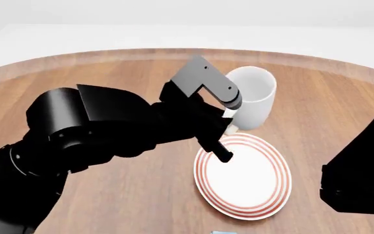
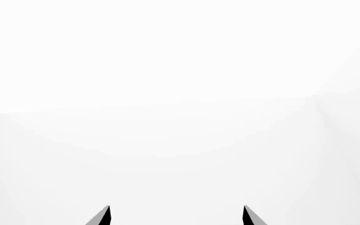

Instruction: Pick up the white mug and put it on the plate, and put the chocolate pudding to the right of the plate.

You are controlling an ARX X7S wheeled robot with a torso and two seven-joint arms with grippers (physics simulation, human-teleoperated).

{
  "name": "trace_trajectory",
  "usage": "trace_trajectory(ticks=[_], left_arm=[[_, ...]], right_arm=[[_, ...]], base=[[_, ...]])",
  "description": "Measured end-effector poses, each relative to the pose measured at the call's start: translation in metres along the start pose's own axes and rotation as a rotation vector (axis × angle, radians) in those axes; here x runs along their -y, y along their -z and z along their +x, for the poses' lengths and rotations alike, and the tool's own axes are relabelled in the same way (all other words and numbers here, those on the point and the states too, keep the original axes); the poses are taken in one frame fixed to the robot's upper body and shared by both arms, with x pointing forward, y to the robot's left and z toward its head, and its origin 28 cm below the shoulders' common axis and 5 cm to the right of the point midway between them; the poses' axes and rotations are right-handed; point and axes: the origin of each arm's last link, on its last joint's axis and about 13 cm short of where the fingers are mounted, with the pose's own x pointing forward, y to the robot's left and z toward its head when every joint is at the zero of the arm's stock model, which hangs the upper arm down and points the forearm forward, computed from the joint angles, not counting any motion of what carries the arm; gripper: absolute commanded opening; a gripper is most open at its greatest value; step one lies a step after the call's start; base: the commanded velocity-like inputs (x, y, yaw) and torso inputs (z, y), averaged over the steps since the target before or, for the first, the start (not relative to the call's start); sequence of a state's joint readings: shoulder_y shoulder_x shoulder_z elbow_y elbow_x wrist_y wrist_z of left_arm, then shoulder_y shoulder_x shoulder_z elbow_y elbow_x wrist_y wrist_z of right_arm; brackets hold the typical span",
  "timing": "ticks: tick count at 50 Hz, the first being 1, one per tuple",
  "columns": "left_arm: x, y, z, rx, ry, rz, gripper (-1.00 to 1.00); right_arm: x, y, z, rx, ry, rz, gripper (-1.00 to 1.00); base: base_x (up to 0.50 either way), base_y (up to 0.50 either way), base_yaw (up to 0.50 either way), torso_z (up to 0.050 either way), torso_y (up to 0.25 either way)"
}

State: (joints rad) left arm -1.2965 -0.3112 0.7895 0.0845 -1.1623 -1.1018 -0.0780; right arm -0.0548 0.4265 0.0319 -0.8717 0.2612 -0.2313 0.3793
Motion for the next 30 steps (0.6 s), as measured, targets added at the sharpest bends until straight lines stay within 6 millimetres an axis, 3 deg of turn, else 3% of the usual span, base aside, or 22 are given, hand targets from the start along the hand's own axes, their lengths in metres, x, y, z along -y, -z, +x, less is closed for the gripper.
trace_trajectory(ticks=[16,30], left_arm=[[-0.001,0.005,0.026,-0.033,0.080,-0.079,-1.00],[-0.005,0.024,0.052,-0.115,0.077,-0.141,-1.00]], right_arm=[[0.000,0.001,0.000,-0.002,0.001,0.002,1.00],[0.000,0.000,0.000,-0.001,0.004,0.003,1.00]], base=[[0.00,0.00,0.00,0.000,0.000],[0.00,0.00,0.00,0.000,0.000]])
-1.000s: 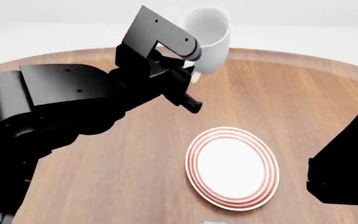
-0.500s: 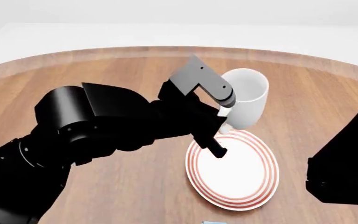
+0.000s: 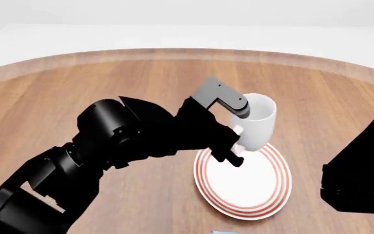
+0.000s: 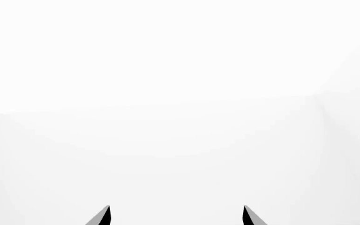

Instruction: Pick up the white mug and put it on the plate, and put the chocolate pudding to the right of the plate.

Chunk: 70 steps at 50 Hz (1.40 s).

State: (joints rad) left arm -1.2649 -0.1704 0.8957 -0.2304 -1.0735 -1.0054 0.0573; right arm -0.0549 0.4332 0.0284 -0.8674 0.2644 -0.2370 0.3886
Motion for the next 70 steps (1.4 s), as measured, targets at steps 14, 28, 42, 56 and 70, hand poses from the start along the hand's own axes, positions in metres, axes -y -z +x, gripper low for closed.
trace_trajectory(ticks=[14,28,42,56,70], left_arm=[[-0.005,0.011,0.016,-0.050,-0.003,-0.038,-1.00],[-0.008,0.019,0.027,-0.077,-0.022,-0.062,-1.00],[-0.015,0.022,0.035,-0.116,-0.064,-0.059,-1.00],[-0.011,0.027,0.046,-0.137,-0.061,-0.031,-1.00],[-0.008,0.034,0.056,-0.151,-0.067,-0.028,-1.00]], right_arm=[[0.000,0.001,-0.001,-0.003,0.000,0.003,1.00],[0.000,0.002,-0.002,-0.008,-0.001,0.008,1.00],[-0.001,0.004,-0.003,-0.015,-0.003,0.015,1.00],[-0.001,0.004,-0.004,-0.017,-0.001,0.018,1.00],[0.000,0.004,-0.004,-0.018,0.000,0.019,1.00]], base=[[0.00,0.00,0.00,0.000,0.000],[0.00,0.00,0.00,0.000,0.001],[0.00,0.00,0.00,0.000,0.000],[0.00,0.00,0.00,0.000,0.000],[0.00,0.00,0.00,0.000,0.000]])
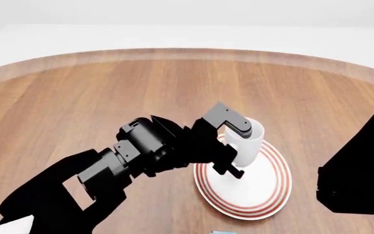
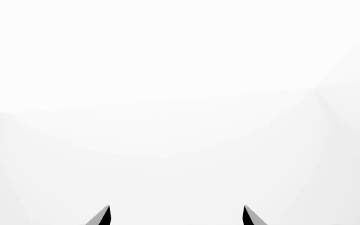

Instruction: Pick up the white mug and put it on the plate, and put the chocolate pudding to the right of the plate.

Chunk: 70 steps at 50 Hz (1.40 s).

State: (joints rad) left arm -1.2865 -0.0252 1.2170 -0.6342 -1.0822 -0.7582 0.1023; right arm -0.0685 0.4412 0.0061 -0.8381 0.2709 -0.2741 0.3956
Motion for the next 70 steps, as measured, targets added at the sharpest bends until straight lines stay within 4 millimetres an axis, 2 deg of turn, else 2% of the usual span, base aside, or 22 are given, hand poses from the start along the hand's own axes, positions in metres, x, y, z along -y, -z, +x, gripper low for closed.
trace_trajectory(ticks=[49,50,70], left_arm=[[0.010,0.025,0.018,-0.039,0.008,0.017,-1.00],[0.011,0.025,0.018,-0.040,0.008,0.017,1.00],[0.013,0.034,0.022,-0.045,0.003,0.009,1.00]], right_arm=[[0.000,0.001,-0.001,-0.006,-0.001,0.007,1.00],[0.000,0.001,-0.001,-0.007,-0.001,0.007,1.00],[-0.001,0.002,-0.002,-0.010,-0.003,0.007,1.00]], base=[[0.00,0.00,0.00,0.000,0.000],[0.00,0.00,0.00,0.000,0.000],[0.00,0.00,0.00,0.000,0.000]])
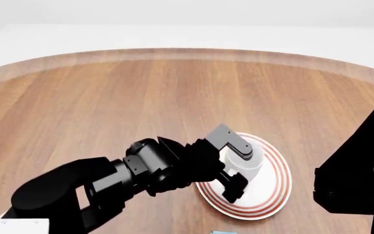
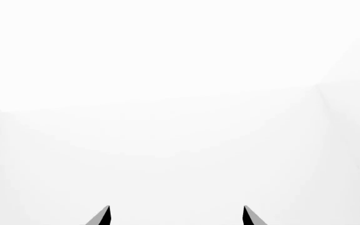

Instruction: Pick up the white mug and put it on the plate, and put the chocolate pudding to the right of the plate.

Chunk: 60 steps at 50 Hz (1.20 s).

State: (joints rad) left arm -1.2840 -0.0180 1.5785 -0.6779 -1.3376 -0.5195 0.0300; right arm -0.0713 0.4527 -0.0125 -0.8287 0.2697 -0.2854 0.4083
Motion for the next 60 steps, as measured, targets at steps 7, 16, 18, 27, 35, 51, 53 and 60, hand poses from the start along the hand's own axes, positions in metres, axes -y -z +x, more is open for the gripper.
trace_trajectory(ticks=[7,16,18,27,35,51,53,60], left_arm=[[0.004,0.003,0.001,0.001,0.009,0.001,1.00],[0.010,0.001,-0.007,0.013,0.020,0.006,1.00],[0.010,-0.001,-0.011,0.018,0.020,0.007,1.00],[0.013,-0.006,-0.026,0.040,0.009,0.024,1.00],[0.016,-0.010,-0.043,0.063,-0.002,0.045,1.00],[0.027,-0.019,-0.086,0.144,-0.018,0.121,1.00],[0.029,-0.019,-0.091,0.154,-0.021,0.132,1.00],[0.034,-0.021,-0.111,0.197,-0.028,0.169,1.00]], right_arm=[[0.000,0.000,0.000,-0.002,-0.001,0.000,1.00],[-0.001,0.000,0.000,-0.003,-0.005,0.000,1.00],[-0.002,0.001,-0.001,-0.004,-0.006,0.000,1.00],[-0.002,0.001,-0.001,-0.006,-0.010,0.000,1.00],[-0.003,0.001,-0.001,-0.007,-0.014,0.001,1.00],[-0.004,0.001,-0.002,-0.009,-0.019,0.004,1.00],[-0.004,0.001,-0.002,-0.009,-0.019,0.004,1.00],[-0.005,0.001,-0.002,-0.011,-0.020,0.006,1.00]], base=[[0.00,0.00,0.00,0.000,0.000],[0.00,0.00,0.00,0.000,0.000],[0.00,0.00,0.00,0.000,0.000],[0.00,0.00,0.00,0.000,0.000],[0.00,0.00,0.00,0.000,0.000],[0.00,0.00,0.00,0.000,0.000],[0.00,0.00,0.00,0.000,0.000],[0.00,0.00,0.00,0.000,0.000]])
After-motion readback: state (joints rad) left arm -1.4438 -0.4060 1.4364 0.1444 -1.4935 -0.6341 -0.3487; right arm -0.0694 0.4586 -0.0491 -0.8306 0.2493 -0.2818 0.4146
